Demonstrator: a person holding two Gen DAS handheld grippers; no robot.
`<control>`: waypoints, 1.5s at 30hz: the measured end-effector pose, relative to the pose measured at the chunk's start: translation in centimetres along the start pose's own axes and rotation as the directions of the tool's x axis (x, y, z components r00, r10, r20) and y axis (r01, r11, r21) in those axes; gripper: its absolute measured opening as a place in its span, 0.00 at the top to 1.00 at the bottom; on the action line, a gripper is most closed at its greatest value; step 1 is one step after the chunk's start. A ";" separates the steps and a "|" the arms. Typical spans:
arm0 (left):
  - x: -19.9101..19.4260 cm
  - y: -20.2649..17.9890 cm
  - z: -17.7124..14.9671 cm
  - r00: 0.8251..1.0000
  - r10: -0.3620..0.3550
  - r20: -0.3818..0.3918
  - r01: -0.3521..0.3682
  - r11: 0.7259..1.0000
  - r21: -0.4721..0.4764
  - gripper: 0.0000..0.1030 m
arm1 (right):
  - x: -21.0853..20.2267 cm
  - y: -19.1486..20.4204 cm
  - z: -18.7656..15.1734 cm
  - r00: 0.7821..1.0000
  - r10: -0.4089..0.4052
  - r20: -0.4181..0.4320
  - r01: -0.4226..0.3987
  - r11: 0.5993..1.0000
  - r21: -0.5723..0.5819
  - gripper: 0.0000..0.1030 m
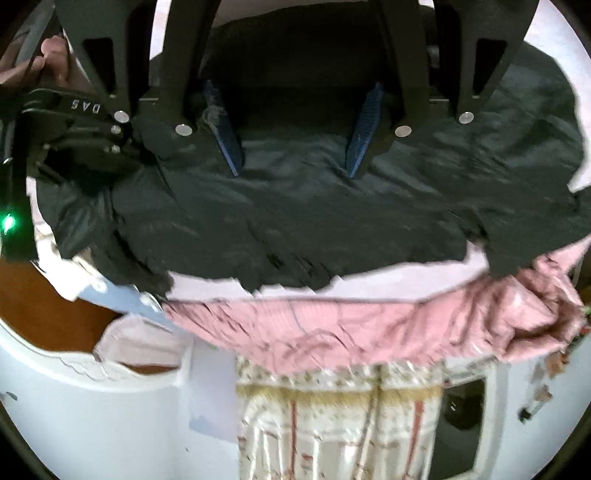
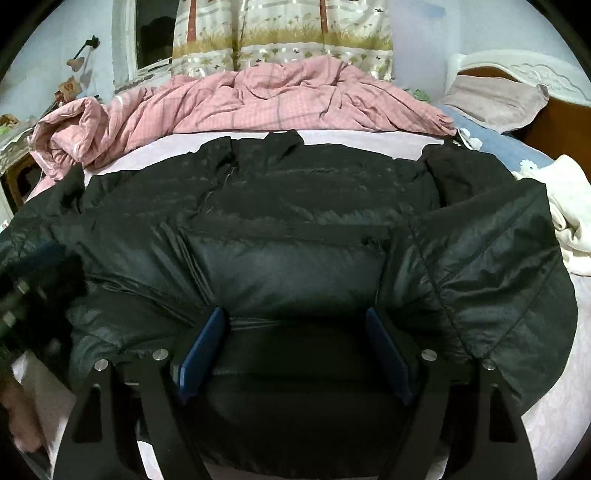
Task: Fold large clothes
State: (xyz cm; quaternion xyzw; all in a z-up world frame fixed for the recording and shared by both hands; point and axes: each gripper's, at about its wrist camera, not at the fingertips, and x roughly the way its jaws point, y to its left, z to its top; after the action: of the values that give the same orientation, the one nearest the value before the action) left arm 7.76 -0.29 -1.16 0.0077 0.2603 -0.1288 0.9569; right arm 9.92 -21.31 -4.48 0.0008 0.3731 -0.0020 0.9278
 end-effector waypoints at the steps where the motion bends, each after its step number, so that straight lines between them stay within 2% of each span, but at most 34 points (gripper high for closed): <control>1: -0.9 0.3 0.3 0.999 0.021 0.036 -0.021 1.000 0.001 0.44 | 0.1 0.0 -0.1 1.000 0.004 -0.004 -0.004 1.000 0.003 0.21; 4: -3.3 1.2 1.2 0.991 0.074 0.113 -0.077 0.997 0.018 0.44 | 0.2 -0.1 -0.1 1.000 0.009 -0.004 -0.009 1.000 0.006 0.21; 7: -5.0 2.2 1.5 0.980 0.133 0.147 -0.138 0.990 0.027 0.43 | 0.2 -0.3 -0.1 1.000 0.008 -0.003 -0.008 1.000 0.005 0.21; 9: -5.3 3.0 1.3 0.974 0.171 0.151 -0.177 0.984 0.030 0.32 | 0.2 -0.2 -0.1 1.000 0.010 -0.004 -0.010 1.000 0.006 0.21; 10: -5.3 3.3 1.0 0.971 0.186 0.148 -0.194 0.980 0.043 0.30 | 0.2 -0.2 -0.1 1.000 0.008 -0.003 -0.008 1.000 0.004 0.21; 11: -5.0 3.5 0.8 0.970 0.204 0.130 -0.212 0.975 0.059 0.26 | 0.1 -0.2 -0.1 1.000 0.007 -0.001 -0.007 1.000 0.004 0.21; 12: -4.7 3.8 0.5 0.970 0.221 0.105 -0.229 0.971 0.066 0.18 | 0.2 -0.3 -0.1 1.000 0.010 0.001 -0.011 1.000 0.006 0.21; 14: -3.3 4.6 0.1 0.964 0.264 0.015 -0.264 0.963 0.046 0.04 | 0.2 -0.5 -0.1 1.000 0.013 0.002 -0.013 1.000 0.009 0.21; 16: -1.5 6.2 -0.4 0.965 0.246 -0.093 -0.248 0.969 -0.007 0.04 | 0.2 -0.5 -0.1 1.000 0.007 0.003 -0.007 1.000 0.005 0.21; 18: -0.2 7.2 -0.7 0.962 0.231 -0.143 -0.238 0.971 -0.036 0.04 | 0.2 -0.6 -0.1 1.000 0.009 0.003 -0.009 1.000 0.006 0.21; 20: 0.7 7.5 -0.8 0.962 0.230 -0.150 -0.235 0.972 -0.018 0.04 | 0.1 -0.5 -0.1 1.000 0.013 0.003 -0.013 1.000 0.009 0.21; 23: 2.6 7.5 -0.7 0.949 0.243 -0.199 -0.244 0.970 0.022 0.05 | 0.1 -0.2 -0.2 1.000 0.012 0.003 -0.012 1.000 0.009 0.21; 28: 4.0 8.4 -0.9 0.947 0.195 -0.254 -0.210 0.977 -0.032 0.06 | 0.1 -0.5 0.2 1.000 0.014 0.001 -0.014 1.000 0.011 0.21; 31: 4.0 8.4 -1.0 0.947 0.194 -0.257 -0.209 0.977 -0.032 0.06 | 0.1 -0.6 0.2 1.000 0.016 0.001 -0.016 1.000 0.012 0.20; 34: 3.5 8.5 -1.0 0.954 0.194 -0.230 -0.207 0.978 -0.033 0.07 | 0.0 -0.7 0.2 1.000 0.020 0.004 -0.020 1.000 0.014 0.20; 35: 3.1 8.3 -1.0 0.960 0.187 -0.211 -0.199 0.979 -0.035 0.10 | 0.0 -0.7 0.1 1.000 0.024 0.005 -0.024 1.000 0.018 0.20; 39: -0.2 7.6 -0.5 0.981 0.184 -0.068 -0.186 0.982 -0.027 0.14 | -0.6 -1.1 0.3 0.998 0.055 0.034 -0.056 0.998 0.042 0.20; 42: -2.6 6.5 -0.2 0.981 0.190 0.039 -0.190 0.982 -0.003 0.14 | -1.7 -1.4 0.2 0.997 0.048 0.068 -0.052 0.997 0.054 0.20; 45: -4.3 5.4 0.1 0.982 0.159 0.102 -0.162 0.987 0.022 0.14 | -3.5 -1.8 0.0 0.993 0.021 0.118 -0.027 0.998 0.052 0.20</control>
State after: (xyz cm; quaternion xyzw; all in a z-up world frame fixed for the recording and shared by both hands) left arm 5.61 5.96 0.79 0.0368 0.2089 -0.0554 0.9757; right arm 7.38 -23.14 -2.05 0.0299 0.3176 -0.0008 0.9477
